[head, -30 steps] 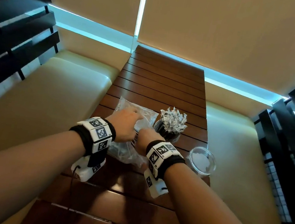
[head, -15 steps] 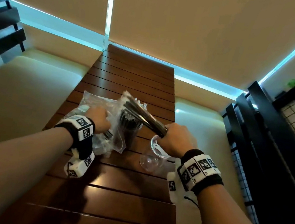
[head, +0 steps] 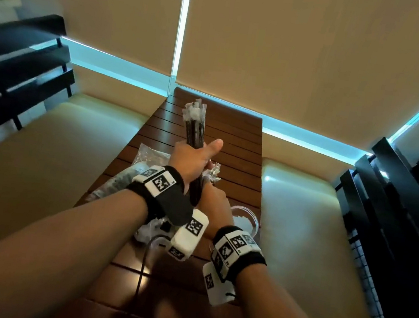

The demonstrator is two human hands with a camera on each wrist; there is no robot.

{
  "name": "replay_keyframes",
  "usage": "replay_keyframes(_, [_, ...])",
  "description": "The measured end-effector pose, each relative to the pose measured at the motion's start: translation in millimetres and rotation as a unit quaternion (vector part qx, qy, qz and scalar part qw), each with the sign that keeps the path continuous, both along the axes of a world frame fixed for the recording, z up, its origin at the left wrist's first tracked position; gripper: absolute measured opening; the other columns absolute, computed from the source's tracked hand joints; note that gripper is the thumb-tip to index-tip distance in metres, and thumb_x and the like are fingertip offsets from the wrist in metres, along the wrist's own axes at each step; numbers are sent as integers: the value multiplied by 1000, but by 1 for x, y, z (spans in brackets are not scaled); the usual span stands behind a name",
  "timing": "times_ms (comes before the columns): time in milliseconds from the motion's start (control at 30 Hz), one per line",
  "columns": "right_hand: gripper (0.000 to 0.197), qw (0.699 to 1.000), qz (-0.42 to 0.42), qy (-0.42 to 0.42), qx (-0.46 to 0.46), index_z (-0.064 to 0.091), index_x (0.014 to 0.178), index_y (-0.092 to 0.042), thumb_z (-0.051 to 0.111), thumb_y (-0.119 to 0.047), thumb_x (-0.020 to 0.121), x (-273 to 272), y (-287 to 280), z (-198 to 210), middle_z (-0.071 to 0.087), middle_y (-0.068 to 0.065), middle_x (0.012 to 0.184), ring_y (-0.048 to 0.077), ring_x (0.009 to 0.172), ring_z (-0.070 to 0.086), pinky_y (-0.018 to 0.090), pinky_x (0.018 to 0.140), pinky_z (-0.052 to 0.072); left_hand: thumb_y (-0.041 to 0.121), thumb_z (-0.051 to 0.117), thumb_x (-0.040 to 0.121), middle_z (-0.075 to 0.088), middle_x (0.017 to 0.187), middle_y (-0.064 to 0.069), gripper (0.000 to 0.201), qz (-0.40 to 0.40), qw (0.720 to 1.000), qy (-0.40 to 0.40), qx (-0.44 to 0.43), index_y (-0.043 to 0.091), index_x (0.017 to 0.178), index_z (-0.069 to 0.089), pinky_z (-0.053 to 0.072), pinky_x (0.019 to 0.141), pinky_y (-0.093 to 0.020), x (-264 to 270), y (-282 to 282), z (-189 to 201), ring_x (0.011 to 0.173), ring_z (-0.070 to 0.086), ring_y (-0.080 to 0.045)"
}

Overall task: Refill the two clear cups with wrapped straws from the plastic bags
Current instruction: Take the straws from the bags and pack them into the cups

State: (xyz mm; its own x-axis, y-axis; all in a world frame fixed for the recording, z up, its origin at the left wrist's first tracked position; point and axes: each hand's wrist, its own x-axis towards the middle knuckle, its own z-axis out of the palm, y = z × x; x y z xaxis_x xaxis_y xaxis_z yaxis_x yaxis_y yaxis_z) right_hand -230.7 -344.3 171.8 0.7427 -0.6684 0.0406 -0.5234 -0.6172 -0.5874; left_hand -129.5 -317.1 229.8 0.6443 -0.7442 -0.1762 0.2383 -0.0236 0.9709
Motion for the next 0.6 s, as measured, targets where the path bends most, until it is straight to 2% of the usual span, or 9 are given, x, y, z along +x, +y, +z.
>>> replay_keyframes(67, [35,997,59,-48,18,53,116,-21,69,-30,86,-10,-5,15,60,-12,101,7,88,60,25,75,49,36,74,83,58,61,-1,29,-12,992,-122,13,15,73,58,51,62,-32,7,4,-2,58,58,-15])
replay_keyframes(167, [27,973,-44,-227,-1,56,118,-20,60,-23,91,-23,-22,51,61,-8,109,1,96,58,24,84,52,37,74,82,53,59,-1,37,-36,963,-264,38,15,62,52,46,58,-33,21,8,-17,56,51,-17])
replay_keyframes(233, [27,943,-107,-309,-54,57,121,-17,47,-29,99,-23,-30,85,61,-6,109,3,93,56,9,80,44,36,75,81,48,53,8,41,-60,942,-326,51,20,55,48,36,53,-26,21,10,-28,51,46,-12])
replay_keyframes(267, [30,940,-107,-315,-72,58,121,-16,41,-32,102,-19,-32,98,61,-5,107,3,92,55,5,77,40,36,74,81,47,51,11,41,-79,931,-354,49,22,54,47,33,52,-25,18,10,-32,50,45,-10])
replay_keyframes(333, [38,963,-63,-248,-82,60,116,-14,31,-37,105,-6,-30,107,61,-4,104,6,92,54,13,82,43,33,73,83,52,53,11,36,-116,909,-398,39,26,56,50,36,53,-26,10,7,-33,53,51,-10])
replay_keyframes(433, [50,982,-21,-156,-101,63,107,-11,25,-43,104,7,-23,90,67,4,102,15,95,59,37,88,48,16,68,82,66,68,4,10,-141,891,-429,40,20,74,65,54,64,-35,0,-1,-27,66,63,-15])
replay_keyframes(500, [49,981,-4,-172,-90,62,110,-13,25,-44,103,8,-23,77,67,4,106,16,99,60,39,89,48,8,65,83,65,69,2,9,-145,886,-437,53,14,76,64,52,63,-34,-1,-2,-31,66,62,-15])
replay_keyframes(533, [48,981,10,-181,-70,59,118,-17,24,-46,103,5,-25,71,65,3,115,15,105,59,38,93,47,7,66,83,63,67,3,15,-150,889,-429,50,16,72,61,48,62,-32,-2,-1,-35,64,60,-13])
replay_keyframes(600, [47,979,-20,-200,-29,50,130,-31,20,-54,103,-7,-34,53,58,-4,128,12,116,55,40,97,45,17,72,83,63,67,0,19,-161,906,-390,32,18,69,58,45,62,-31,2,2,-44,64,60,-16])
